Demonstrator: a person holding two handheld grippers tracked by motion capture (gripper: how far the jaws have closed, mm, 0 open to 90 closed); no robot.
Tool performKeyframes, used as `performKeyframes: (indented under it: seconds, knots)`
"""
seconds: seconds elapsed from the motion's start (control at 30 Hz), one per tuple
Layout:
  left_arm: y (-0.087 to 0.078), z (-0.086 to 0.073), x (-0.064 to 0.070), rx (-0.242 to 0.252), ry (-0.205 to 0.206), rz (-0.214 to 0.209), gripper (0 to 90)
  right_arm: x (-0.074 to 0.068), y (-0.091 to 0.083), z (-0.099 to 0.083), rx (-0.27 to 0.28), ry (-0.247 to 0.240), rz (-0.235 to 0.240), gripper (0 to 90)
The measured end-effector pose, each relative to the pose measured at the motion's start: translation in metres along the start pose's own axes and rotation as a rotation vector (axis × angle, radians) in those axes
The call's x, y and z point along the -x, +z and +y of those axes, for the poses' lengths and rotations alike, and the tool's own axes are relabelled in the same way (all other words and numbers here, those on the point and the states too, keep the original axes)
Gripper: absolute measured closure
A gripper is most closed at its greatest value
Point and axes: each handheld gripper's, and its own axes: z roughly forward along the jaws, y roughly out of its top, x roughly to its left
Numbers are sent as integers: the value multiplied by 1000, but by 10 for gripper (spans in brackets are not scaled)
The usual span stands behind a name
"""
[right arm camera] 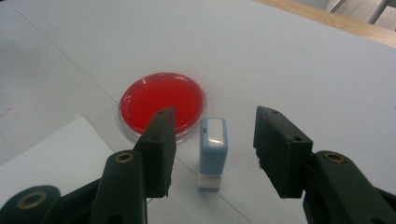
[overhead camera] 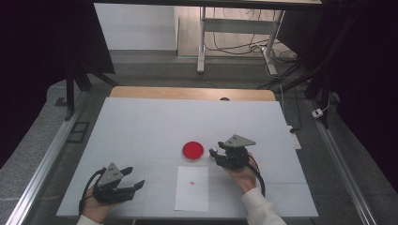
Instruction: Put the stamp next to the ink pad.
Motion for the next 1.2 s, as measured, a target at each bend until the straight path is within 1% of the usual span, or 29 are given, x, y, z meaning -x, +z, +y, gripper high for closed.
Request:
performKeyframes:
  seconds: [0.2,0.3,0.37,0.43,0.57,0.67,0.77,0.8,0.9,1.0,1.1,1.2]
  knots:
    - [-1,0,0,3,-1,3,328,-2,-10,-1,37,-23,11,493]
    - [0,0,0,1,-2,4,328,-3,-14,-4,38,-45,15,497]
    - [0,0,0,1,-2,3,328,-4,-18,-6,30,-50,23,499]
    - [0,0,0,1,-1,1,328,-3,-22,-9,37,-50,22,499]
    - [0,0,0,4,-2,2,328,-2,-31,-15,38,-57,37,499]
    - [0,0,-1,7,-4,0,328,-1,-36,-22,26,-65,44,499]
    - [0,0,-1,5,-3,1,328,1,-43,-27,22,-57,38,496]
    - [0,0,-1,4,-1,0,328,1,-46,-29,30,-52,40,495]
    - [1,1,0,1,2,-4,328,5,-57,-34,30,-52,37,494]
    - [2,1,1,0,3,-6,327,9,-67,-42,36,-43,32,494]
    - [3,1,1,-2,5,-7,327,14,-76,-50,33,-15,41,496]
    - [3,1,1,-2,5,-8,327,17,-85,-58,27,-20,29,495]
